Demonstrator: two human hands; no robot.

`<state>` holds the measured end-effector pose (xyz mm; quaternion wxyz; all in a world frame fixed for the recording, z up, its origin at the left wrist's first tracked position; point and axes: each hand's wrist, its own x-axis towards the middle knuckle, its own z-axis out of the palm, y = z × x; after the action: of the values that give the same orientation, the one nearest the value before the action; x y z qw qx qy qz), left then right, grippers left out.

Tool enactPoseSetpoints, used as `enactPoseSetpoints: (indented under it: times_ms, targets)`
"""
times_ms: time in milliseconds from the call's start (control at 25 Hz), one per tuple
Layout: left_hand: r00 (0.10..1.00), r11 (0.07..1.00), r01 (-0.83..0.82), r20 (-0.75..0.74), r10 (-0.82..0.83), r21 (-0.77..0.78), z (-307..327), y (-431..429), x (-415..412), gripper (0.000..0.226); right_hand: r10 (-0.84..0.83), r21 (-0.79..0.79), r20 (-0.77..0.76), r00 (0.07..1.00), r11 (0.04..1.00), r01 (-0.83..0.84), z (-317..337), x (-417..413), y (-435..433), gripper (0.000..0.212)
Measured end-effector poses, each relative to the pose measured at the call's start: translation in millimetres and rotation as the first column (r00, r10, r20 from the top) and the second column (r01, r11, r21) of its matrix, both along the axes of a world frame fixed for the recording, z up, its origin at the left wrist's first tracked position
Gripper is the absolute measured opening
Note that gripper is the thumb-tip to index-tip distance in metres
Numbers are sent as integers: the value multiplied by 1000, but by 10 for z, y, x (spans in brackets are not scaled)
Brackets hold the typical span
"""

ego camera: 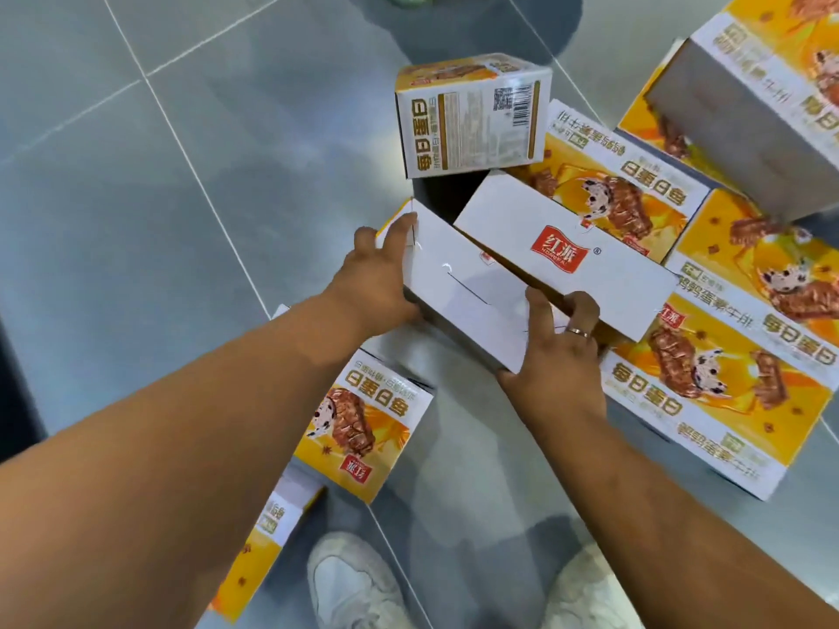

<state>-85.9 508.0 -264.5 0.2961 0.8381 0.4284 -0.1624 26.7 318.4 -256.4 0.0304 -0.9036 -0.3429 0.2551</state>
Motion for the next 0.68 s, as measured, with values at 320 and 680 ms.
enactPoseSetpoints:
  times_ms: [320,680]
  targets:
    - [997,994,-55,54,50,92,351,-125,-133,94,-67,229,-60,996,970,79,219,-68,-72,83]
    - [957,962,-213,233,170,170,2446,-226,-187,85,39,555,92,995,828,-83,2248,239,-69,64]
